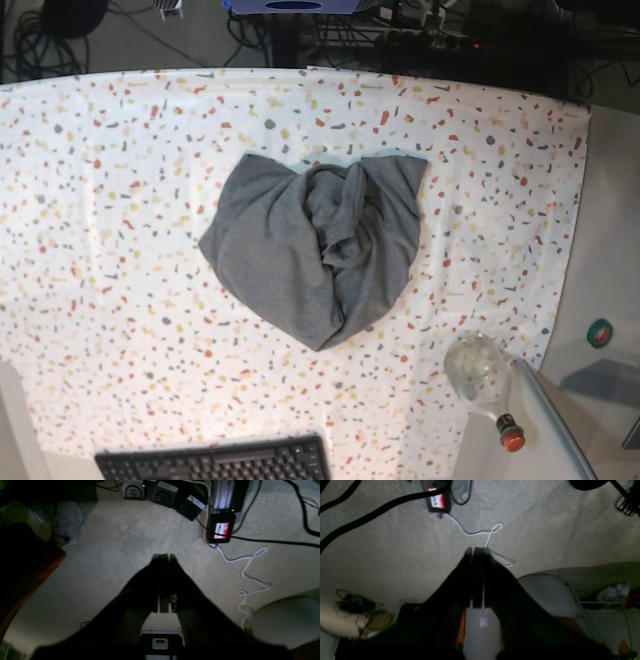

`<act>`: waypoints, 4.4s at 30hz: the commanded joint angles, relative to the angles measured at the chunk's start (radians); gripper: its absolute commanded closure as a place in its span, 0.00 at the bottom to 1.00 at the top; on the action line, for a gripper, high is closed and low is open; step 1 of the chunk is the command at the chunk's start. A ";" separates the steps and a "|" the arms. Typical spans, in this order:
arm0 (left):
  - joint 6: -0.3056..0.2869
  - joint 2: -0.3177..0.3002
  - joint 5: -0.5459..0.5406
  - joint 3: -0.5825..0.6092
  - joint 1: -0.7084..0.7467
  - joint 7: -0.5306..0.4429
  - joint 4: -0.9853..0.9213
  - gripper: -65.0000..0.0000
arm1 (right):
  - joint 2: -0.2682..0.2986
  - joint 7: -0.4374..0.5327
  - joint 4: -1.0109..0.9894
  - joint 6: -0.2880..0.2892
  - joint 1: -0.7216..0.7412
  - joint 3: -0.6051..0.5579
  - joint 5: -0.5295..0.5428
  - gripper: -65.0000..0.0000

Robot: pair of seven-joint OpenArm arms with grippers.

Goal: Layout the t-shirt on the table in an organized manner, then fold the t-shirt properly

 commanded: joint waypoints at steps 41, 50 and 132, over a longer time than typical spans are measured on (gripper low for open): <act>-0.001 -0.285 -0.348 -0.261 0.958 -0.061 1.601 1.00 | -0.093 -0.489 1.873 -0.009 -0.784 0.230 0.004 1.00; -0.003 -0.280 -0.449 -0.295 0.619 0.255 1.672 1.00 | -0.118 -0.492 1.857 -0.003 -0.431 0.172 0.001 1.00; -0.003 -0.167 -0.265 -0.279 0.010 0.534 1.397 1.00 | 0.390 -0.742 1.760 -0.163 0.255 -0.229 -0.001 1.00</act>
